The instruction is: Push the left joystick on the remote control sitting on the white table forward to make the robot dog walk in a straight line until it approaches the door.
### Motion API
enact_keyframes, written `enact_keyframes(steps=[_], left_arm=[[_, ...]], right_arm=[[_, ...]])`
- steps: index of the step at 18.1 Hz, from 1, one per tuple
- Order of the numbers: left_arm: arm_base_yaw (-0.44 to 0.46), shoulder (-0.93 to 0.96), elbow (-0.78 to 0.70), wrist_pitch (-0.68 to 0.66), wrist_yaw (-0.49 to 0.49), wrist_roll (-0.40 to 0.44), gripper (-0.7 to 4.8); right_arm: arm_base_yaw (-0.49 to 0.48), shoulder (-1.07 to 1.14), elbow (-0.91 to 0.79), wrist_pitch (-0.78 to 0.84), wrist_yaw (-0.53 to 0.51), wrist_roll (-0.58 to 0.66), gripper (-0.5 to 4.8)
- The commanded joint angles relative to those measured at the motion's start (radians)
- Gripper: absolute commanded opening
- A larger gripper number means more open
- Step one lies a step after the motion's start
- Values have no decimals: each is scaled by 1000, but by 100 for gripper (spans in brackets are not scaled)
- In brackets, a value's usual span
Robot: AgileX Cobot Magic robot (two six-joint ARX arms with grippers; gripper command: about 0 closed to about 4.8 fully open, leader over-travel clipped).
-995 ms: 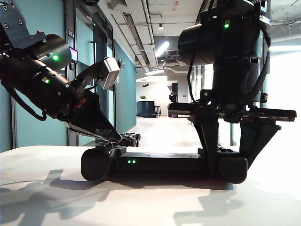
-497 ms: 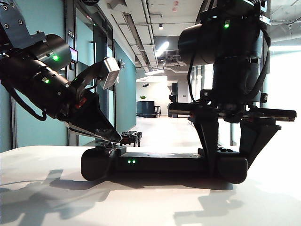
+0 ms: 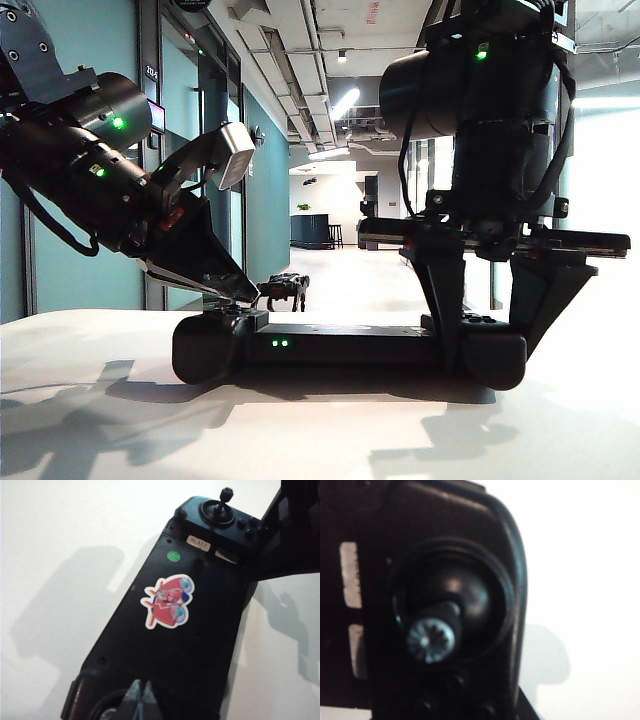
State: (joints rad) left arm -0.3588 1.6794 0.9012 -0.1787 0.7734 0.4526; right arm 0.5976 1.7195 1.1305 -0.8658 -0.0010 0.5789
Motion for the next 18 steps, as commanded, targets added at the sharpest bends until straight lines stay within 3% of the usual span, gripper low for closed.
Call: enact_keyframes(steps=[1,18], left_arm=[[0,0,0,9,-14,-1,-6],[0,0,0,10,-34,-1,-6]], right_arm=[[1,-2,2,3,-21,-3,75],[1,-2,1,3,-21,-3,75]])
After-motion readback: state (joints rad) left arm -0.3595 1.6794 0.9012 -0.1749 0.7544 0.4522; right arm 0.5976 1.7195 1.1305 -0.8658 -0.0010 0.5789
